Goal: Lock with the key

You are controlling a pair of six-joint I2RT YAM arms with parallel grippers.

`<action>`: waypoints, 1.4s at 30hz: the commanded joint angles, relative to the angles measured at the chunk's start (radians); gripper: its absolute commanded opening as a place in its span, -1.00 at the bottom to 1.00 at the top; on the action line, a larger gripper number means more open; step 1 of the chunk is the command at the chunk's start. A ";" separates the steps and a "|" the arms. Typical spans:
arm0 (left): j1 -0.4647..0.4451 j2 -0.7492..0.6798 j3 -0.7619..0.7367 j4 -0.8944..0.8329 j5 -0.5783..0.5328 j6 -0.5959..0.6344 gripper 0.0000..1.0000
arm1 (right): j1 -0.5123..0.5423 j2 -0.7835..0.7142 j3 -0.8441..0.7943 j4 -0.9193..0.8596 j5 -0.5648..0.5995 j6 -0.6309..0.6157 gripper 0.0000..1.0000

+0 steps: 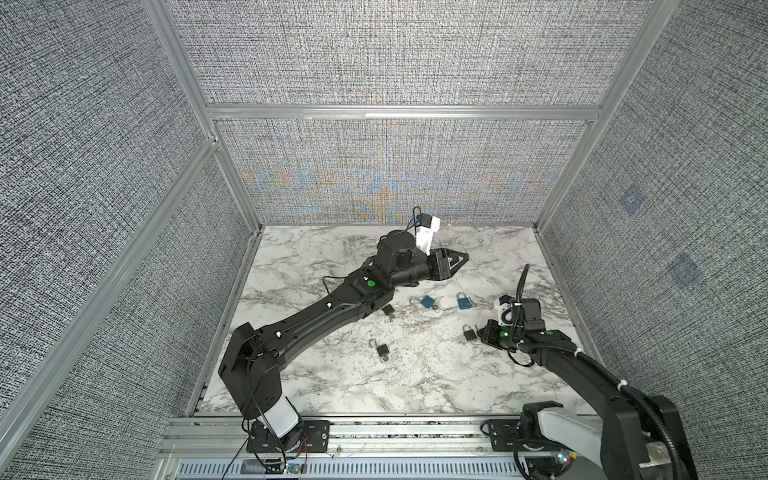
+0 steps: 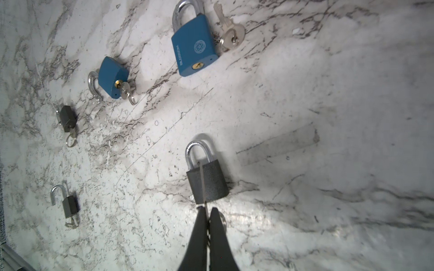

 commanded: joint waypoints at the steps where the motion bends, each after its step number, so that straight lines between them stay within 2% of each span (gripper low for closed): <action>1: 0.003 -0.005 -0.010 0.026 0.002 -0.005 -0.17 | -0.005 0.042 0.014 0.047 0.026 -0.020 -1.00; 11: 0.047 -0.037 -0.102 0.055 -0.008 0.001 -0.17 | -0.010 0.204 0.079 0.093 0.019 -0.037 -1.00; 20: 0.066 -0.002 -0.104 0.064 0.031 -0.021 -0.17 | -0.010 0.204 0.081 0.074 0.017 -0.034 -1.00; 30: 0.083 0.030 -0.123 0.103 0.084 -0.046 -0.17 | -0.009 0.120 0.046 0.036 0.027 -0.022 -0.51; 35: 0.096 0.027 -0.146 0.118 0.095 -0.047 -0.18 | -0.010 0.064 0.062 -0.003 0.039 -0.017 -0.45; 42: 0.133 -0.032 -0.274 0.188 0.076 -0.047 -0.18 | -0.010 0.034 0.094 -0.048 0.053 -0.027 -0.36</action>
